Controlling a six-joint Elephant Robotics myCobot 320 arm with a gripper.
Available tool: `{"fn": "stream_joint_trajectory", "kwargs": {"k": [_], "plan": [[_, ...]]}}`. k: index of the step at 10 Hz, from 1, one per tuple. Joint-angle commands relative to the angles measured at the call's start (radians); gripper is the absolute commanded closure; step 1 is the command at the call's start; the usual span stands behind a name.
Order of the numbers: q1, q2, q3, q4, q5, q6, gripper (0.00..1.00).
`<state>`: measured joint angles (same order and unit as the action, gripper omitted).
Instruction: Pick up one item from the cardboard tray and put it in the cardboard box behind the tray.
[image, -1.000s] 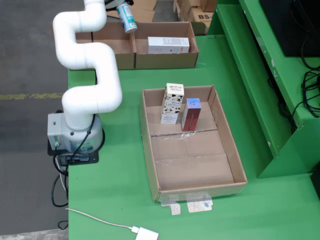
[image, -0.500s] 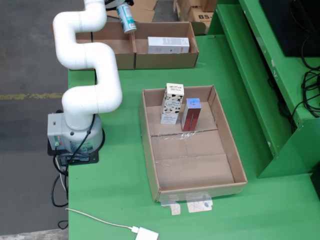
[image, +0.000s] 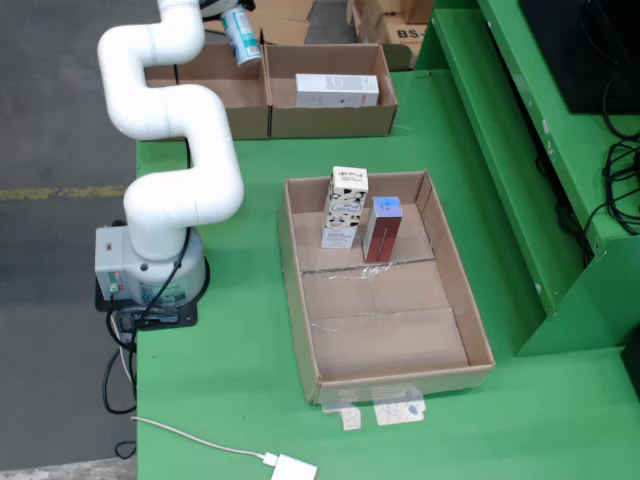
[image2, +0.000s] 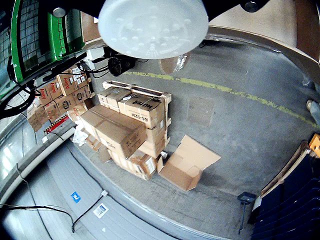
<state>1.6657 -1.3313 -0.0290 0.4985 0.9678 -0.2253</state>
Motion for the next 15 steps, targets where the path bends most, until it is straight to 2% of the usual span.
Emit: {"fn": "stream_joint_trajectory", "kwargs": {"k": [1, 15], "plan": [[0.002, 0.020, 0.029, 0.013, -0.014, -0.002, 1.00], [0.053, 0.005, 0.029, 0.014, -0.014, 0.096, 1.00]]}}
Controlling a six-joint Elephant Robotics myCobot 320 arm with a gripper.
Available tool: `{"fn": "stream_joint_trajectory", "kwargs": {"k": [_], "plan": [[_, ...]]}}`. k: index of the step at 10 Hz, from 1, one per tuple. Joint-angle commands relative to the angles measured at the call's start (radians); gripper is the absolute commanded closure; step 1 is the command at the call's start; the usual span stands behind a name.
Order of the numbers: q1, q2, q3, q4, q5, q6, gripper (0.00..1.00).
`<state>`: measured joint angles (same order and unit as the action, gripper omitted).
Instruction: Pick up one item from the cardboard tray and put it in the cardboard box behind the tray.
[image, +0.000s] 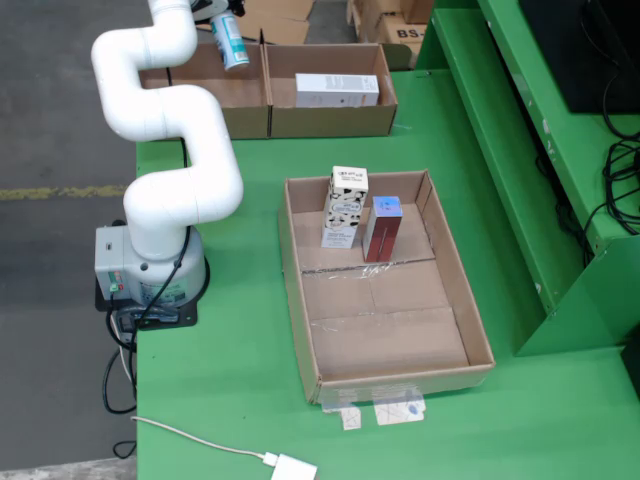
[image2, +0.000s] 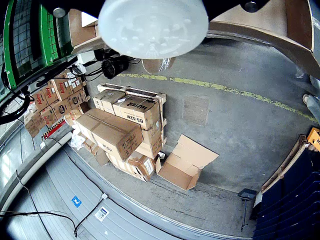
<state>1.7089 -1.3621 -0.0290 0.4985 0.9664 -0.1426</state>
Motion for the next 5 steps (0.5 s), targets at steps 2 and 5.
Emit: {"fn": "stream_joint_trajectory", "kwargs": {"k": [2, 5], "plan": [[0.013, 0.036, 0.029, 0.013, -0.012, 0.039, 1.00], [0.038, 0.041, 0.029, 0.013, -0.010, 0.078, 1.00]]}}
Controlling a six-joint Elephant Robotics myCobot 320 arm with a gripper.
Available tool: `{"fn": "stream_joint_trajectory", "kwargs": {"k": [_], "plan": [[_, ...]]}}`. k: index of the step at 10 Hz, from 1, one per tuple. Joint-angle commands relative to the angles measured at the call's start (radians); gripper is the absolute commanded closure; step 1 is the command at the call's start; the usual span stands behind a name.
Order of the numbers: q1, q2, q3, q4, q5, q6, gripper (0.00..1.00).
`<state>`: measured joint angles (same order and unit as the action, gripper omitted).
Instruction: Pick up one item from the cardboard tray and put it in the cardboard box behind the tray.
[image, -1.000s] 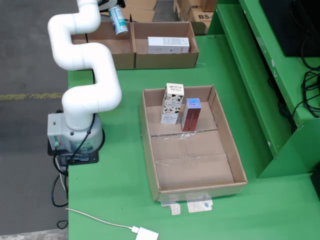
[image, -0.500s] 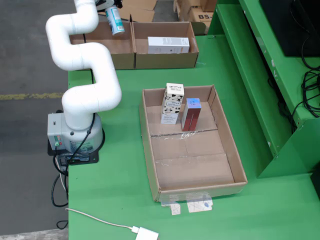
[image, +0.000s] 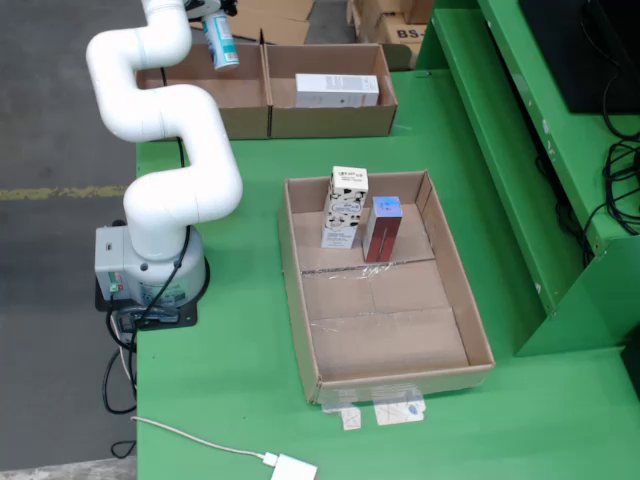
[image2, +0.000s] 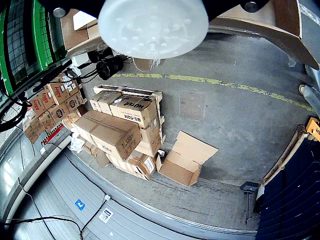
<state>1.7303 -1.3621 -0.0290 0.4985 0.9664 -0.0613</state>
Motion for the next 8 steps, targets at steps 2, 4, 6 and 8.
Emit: {"fn": "stream_joint_trajectory", "kwargs": {"k": [2, 4, 6, 8], "plan": [[0.095, 0.031, 0.029, 0.013, -0.011, 0.051, 1.00], [0.171, 0.020, 0.029, 0.013, -0.009, 0.119, 1.00], [0.157, 0.088, 0.029, -0.181, 0.319, 0.259, 1.00], [0.126, 0.180, 0.029, -0.462, 0.484, 0.281, 1.00]]}}
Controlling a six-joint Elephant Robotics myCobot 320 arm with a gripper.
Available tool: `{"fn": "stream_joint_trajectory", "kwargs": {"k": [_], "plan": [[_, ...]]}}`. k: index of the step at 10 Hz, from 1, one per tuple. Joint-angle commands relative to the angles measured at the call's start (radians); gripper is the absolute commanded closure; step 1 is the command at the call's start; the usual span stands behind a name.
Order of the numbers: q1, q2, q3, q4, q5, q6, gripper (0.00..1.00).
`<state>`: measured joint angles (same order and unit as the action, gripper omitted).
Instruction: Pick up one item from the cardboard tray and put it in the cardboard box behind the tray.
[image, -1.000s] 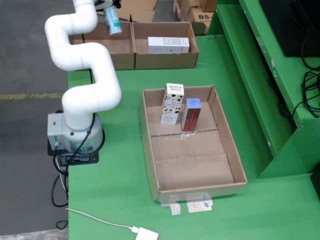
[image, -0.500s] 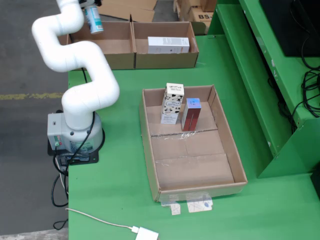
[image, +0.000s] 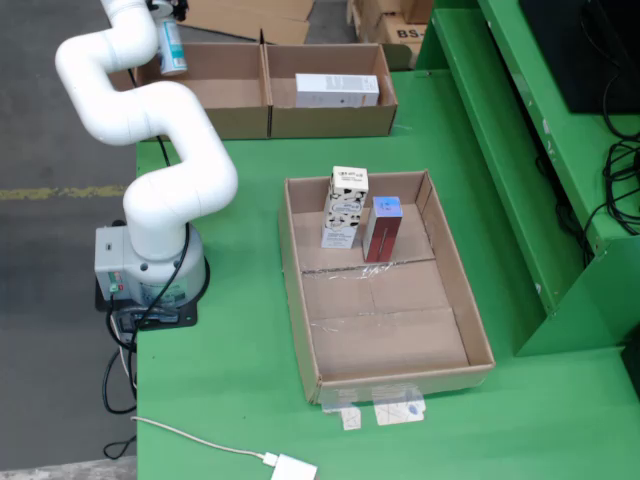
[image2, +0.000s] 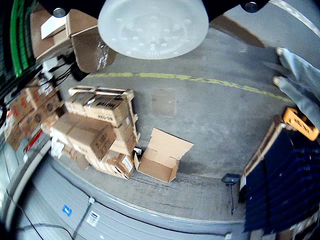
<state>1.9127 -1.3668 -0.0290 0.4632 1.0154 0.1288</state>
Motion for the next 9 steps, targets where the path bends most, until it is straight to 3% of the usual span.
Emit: {"fn": "stream_joint_trajectory", "kwargs": {"k": [1, 3, 4, 5, 8, 9], "plan": [[-0.057, 0.184, 0.029, -0.427, 0.435, 0.091, 1.00], [-0.057, 0.275, 0.029, -0.689, 0.497, 0.081, 1.00], [-0.057, 0.275, 0.029, -0.689, 0.497, 0.081, 1.00], [-0.047, 0.330, 0.029, -0.887, 0.532, 0.110, 1.00], [-0.048, 0.338, 0.029, -0.929, 0.544, 0.110, 1.00], [-0.059, 0.393, -0.095, -0.861, 0.550, 0.097, 1.00]]}}
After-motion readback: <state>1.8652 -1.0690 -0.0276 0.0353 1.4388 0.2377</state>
